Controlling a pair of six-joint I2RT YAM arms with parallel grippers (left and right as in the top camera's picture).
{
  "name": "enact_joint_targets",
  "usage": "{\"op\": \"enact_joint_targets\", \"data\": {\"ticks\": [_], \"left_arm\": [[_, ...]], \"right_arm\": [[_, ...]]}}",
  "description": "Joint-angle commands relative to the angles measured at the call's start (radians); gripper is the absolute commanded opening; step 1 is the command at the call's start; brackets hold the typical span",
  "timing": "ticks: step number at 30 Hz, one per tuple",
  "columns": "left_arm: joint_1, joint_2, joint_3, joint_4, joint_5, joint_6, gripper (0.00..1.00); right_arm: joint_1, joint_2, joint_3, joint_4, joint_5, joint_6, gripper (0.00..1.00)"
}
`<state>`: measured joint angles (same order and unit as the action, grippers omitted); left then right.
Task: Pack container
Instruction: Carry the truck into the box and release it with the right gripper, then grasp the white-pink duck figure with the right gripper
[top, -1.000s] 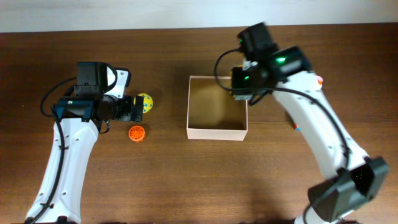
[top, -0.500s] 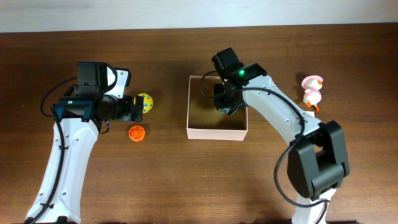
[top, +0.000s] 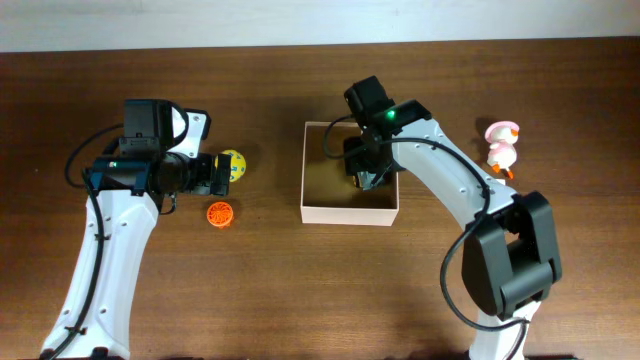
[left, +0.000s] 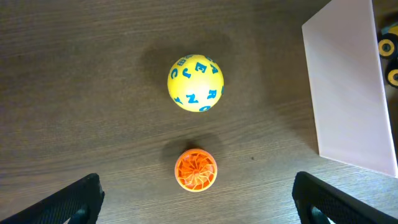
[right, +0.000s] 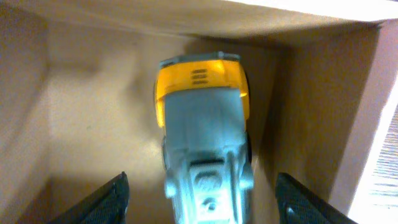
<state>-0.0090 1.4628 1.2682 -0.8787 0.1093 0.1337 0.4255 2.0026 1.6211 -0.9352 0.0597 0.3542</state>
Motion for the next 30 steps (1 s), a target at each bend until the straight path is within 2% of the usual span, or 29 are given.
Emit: {"op": "enact_joint_targets", "data": {"ticks": [1,7,13,18,22,25,30], "left_arm": [[-0.001,0.007,0.018,0.003,0.014,-0.005,0.99],[-0.001,0.007,0.018,0.003,0.014,-0.005,0.99],[-0.001,0.007,0.018,0.003,0.014,-0.005,0.99],[-0.001,0.007,0.018,0.003,0.014,-0.005,0.99],[-0.001,0.007,0.018,0.003,0.014,-0.005,0.99],[-0.001,0.007,0.018,0.003,0.014,-0.005,0.99],[-0.001,0.007,0.018,0.003,0.014,-0.005,0.99]], "right_arm": [[0.020,-0.109,0.095,-0.035,0.006,-0.044,0.70],[-0.035,-0.262,0.193,-0.093,0.050,-0.043,0.71],[-0.230,-0.337,0.196,-0.154,0.145,-0.044,0.77],[-0.423,-0.275,0.151,-0.185,0.117,-0.045,0.78],[-0.526,-0.167,0.129,-0.184,0.063,-0.099,0.80],[-0.571,-0.073,0.129,-0.173,0.014,-0.166,0.82],[-0.628,0.055,0.129,-0.118,0.016,-0.172,0.83]]}}
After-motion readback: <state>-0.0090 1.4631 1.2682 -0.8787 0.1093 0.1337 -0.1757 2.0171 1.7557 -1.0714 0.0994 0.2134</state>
